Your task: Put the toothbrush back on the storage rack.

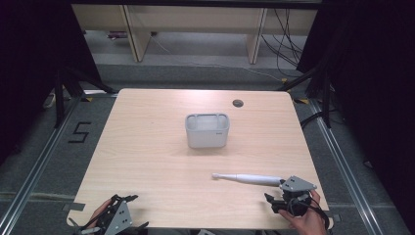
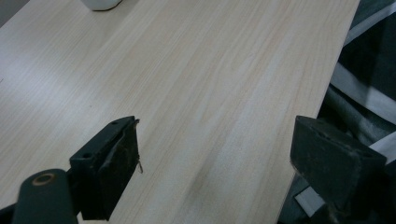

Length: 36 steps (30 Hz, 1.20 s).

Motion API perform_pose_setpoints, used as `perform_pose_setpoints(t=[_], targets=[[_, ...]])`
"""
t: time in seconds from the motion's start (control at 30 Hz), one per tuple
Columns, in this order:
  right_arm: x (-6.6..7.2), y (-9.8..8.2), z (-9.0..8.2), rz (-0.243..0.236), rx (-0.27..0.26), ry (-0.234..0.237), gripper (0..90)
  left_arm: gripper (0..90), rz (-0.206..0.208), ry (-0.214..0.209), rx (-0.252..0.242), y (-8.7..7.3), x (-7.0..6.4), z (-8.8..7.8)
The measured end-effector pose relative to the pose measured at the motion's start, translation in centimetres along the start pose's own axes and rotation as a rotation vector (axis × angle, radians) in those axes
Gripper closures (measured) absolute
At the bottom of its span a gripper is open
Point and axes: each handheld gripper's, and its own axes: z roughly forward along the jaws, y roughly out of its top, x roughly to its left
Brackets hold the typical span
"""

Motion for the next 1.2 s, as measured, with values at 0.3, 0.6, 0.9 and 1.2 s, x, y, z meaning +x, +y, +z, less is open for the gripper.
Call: perform_pose_setpoints(t=[0.3,0.6,0.9,1.2], targets=[[-0.2,0.0,0.1,0.01,0.003,0.008,25.3,15.0,0.022,0.007,0.017,0.0,0.2,-0.1],[-0.2,0.5,0.1,-0.013,0.008,0.014,25.0,15.0,0.015,0.001,0.018,0.0,0.1,0.0],[-0.1,0.8,0.2,-0.023,0.009,0.013,25.3,15.0,0.006,0.0,0.004,0.0,0.1,0.0],[0.1,1.8,0.4,-0.05,0.028,0.027,25.3,15.0,-0.001,0.026,0.002,-0.1,0.1,0.1]])
